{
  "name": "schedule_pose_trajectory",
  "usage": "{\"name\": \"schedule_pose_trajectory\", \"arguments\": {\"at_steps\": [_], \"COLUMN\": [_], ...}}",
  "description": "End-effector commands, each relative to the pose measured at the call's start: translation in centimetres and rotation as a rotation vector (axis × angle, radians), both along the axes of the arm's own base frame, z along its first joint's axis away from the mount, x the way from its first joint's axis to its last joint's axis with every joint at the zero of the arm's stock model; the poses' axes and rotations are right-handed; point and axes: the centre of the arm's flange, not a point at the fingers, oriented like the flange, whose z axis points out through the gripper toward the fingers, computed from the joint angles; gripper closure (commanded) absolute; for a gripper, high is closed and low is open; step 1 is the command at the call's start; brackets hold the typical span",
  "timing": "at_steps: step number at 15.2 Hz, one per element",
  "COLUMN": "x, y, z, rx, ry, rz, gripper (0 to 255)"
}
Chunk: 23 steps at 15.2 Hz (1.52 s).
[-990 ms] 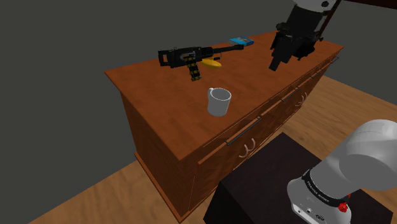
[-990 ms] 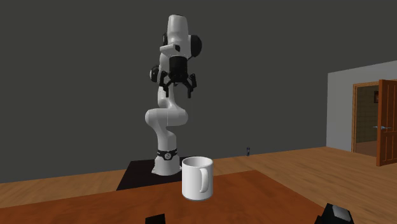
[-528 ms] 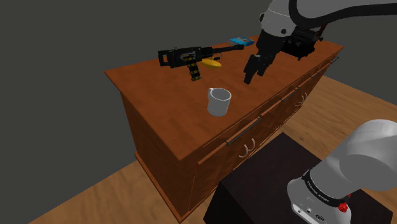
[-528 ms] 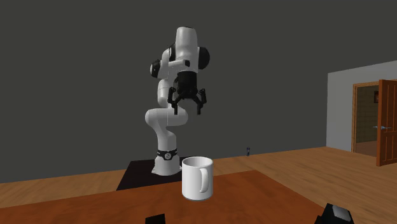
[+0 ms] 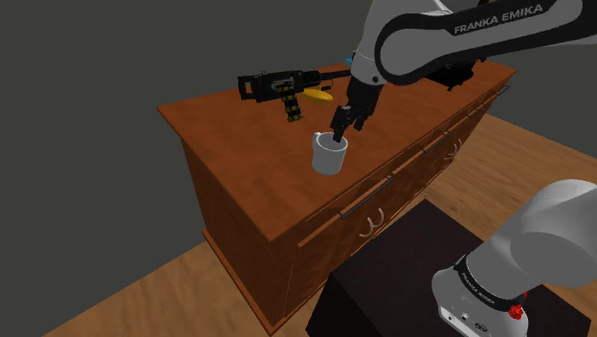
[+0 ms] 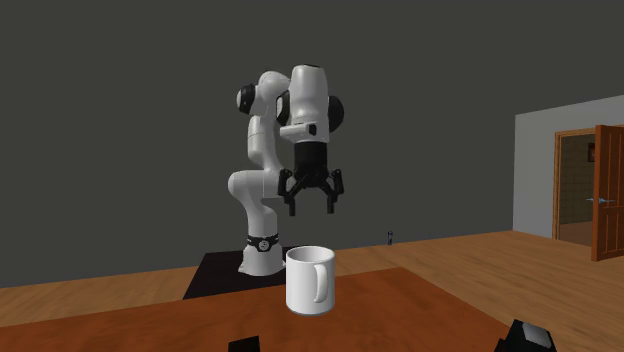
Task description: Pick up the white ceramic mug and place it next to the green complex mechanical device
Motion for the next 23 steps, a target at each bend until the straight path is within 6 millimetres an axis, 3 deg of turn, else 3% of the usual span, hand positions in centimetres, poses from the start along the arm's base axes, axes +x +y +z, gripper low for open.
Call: {"name": "schedule_pose_trajectory", "arguments": {"at_steps": [1, 5, 13, 21, 22, 23], "x": [1.5, 4.6, 5.2, 5.2, 5.2, 5.2], "y": [1.0, 2.5, 2.6, 2.6, 2.6, 2.6], "z": [-2.1, -6.1, -10.4, -10.4, -10.4, -10.4], "rx": [0.002, 0.004, 0.004, 0.004, 0.004, 0.004], "ry": [-0.003, -0.007, -0.007, -0.007, -0.007, -0.007], "rz": [-0.002, -0.007, -0.007, -0.007, -0.007, -0.007], "gripper": [0, 0, 0, 0, 255, 255]}}
